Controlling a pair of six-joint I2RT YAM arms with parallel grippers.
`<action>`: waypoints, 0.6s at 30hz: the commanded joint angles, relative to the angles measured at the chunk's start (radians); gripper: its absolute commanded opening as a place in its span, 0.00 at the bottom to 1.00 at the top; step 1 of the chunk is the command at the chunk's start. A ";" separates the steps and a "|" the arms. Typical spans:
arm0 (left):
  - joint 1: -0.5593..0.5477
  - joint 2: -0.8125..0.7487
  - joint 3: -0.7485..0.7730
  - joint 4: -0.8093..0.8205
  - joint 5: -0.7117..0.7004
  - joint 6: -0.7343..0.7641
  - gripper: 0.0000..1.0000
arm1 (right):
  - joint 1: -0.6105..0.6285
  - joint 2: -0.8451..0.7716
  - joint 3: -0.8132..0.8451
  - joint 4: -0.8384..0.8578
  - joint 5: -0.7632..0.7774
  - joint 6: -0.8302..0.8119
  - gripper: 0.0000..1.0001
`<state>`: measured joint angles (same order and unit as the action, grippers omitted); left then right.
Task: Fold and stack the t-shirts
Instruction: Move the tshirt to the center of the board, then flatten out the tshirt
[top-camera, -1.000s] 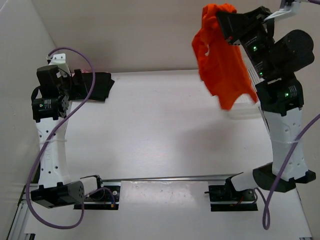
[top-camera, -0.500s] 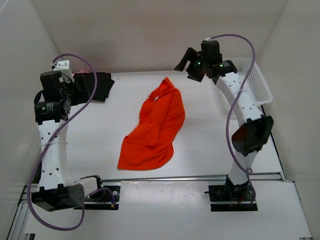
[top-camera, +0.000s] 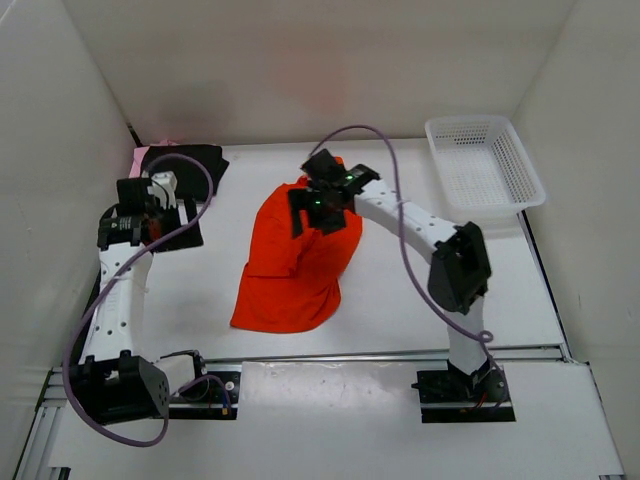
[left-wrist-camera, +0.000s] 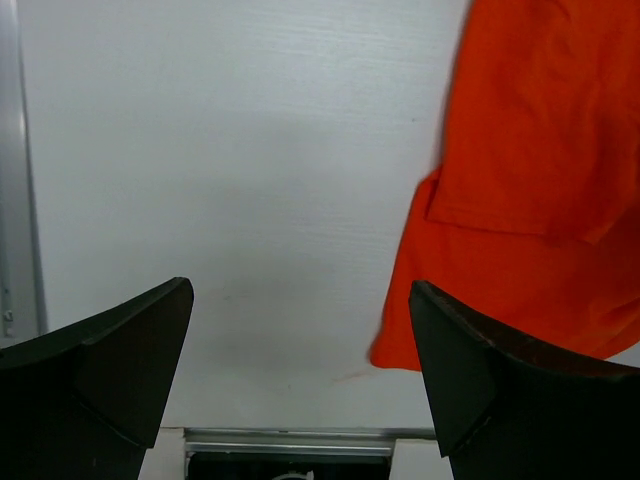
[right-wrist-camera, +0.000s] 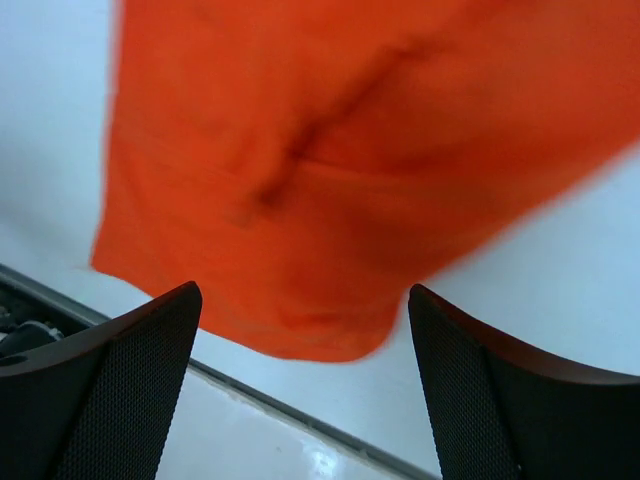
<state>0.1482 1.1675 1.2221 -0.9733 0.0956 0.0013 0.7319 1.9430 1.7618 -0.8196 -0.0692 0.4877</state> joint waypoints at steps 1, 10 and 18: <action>-0.001 -0.054 -0.143 -0.009 0.038 -0.001 1.00 | 0.038 0.167 0.231 -0.007 0.014 -0.055 0.88; -0.160 -0.086 -0.438 0.033 -0.033 -0.001 1.00 | 0.015 0.208 0.038 0.088 -0.092 0.063 0.86; -0.487 0.135 -0.539 0.208 -0.270 -0.001 1.00 | 0.015 0.208 0.018 0.132 -0.158 0.077 0.85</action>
<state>-0.2745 1.2339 0.7193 -0.8505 -0.0235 0.0006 0.7391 2.1963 1.7844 -0.7303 -0.1719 0.5480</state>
